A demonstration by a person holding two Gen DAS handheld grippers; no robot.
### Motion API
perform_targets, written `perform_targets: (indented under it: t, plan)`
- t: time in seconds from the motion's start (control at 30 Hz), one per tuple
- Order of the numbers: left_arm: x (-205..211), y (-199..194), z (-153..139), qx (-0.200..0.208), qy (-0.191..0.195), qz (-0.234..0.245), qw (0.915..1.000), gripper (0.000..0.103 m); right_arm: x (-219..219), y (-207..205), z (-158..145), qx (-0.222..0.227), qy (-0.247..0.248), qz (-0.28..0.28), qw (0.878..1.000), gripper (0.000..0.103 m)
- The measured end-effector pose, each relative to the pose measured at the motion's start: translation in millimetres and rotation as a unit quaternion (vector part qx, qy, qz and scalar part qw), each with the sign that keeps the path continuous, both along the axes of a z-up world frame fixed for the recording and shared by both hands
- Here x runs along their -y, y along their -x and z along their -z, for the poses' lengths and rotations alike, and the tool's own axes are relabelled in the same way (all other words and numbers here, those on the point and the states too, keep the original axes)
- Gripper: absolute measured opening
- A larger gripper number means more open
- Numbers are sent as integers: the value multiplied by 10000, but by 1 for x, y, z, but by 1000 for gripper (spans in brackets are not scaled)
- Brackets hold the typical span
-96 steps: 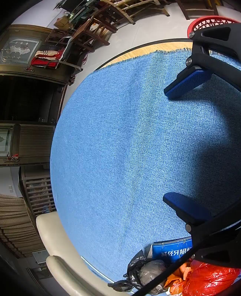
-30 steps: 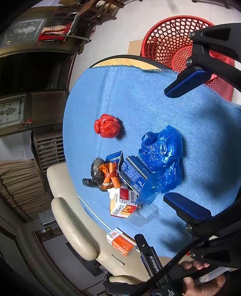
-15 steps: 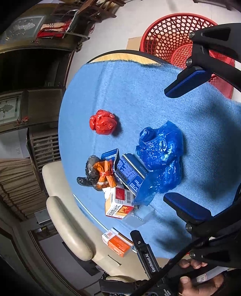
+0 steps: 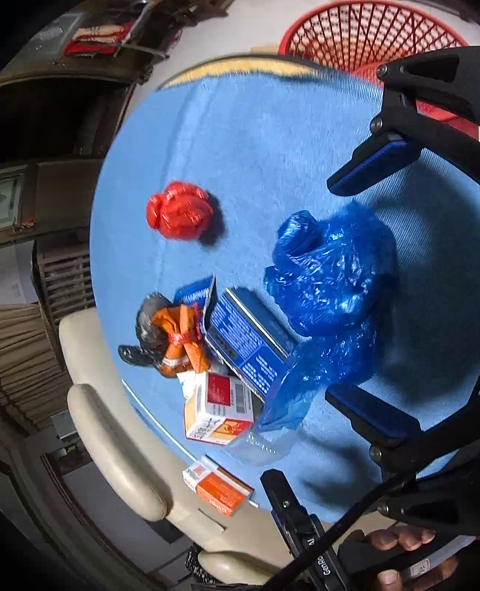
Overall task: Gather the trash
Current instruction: 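Grasp the blue plastic bag with the right tool while the left tool grasps the blue foil packet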
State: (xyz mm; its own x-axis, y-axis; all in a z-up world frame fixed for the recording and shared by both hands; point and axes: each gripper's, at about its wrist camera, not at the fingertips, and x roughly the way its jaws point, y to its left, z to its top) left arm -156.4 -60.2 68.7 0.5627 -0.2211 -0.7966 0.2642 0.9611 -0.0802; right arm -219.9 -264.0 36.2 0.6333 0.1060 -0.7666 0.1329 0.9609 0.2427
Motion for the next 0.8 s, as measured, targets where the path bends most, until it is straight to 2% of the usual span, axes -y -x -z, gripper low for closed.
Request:
perform_targets:
  t: [0.1, 0.17, 0.43, 0.63, 0.8]
  plan:
    - [13, 3, -2, 21, -22, 225, 9997, 103, 3, 0, 0, 65, -148, -44, 9999, 79]
    - [26, 5, -4, 38, -38, 423, 9991, 103, 5, 1, -3, 122, -182, -100, 9997, 61]
    - [89, 8, -1, 48, -196, 1216, 9924, 103, 46, 20, -14, 315, -436, 334, 9980, 61]
    - [117, -3, 10, -57, -447, 1463, 9882, 103, 85, 40, -27, 531, -539, 859, 9934, 61]
    - [132, -10, 28, -197, -823, 1501, 9850, 103, 103, 49, -37, 658, -627, 1024, 9906, 61]
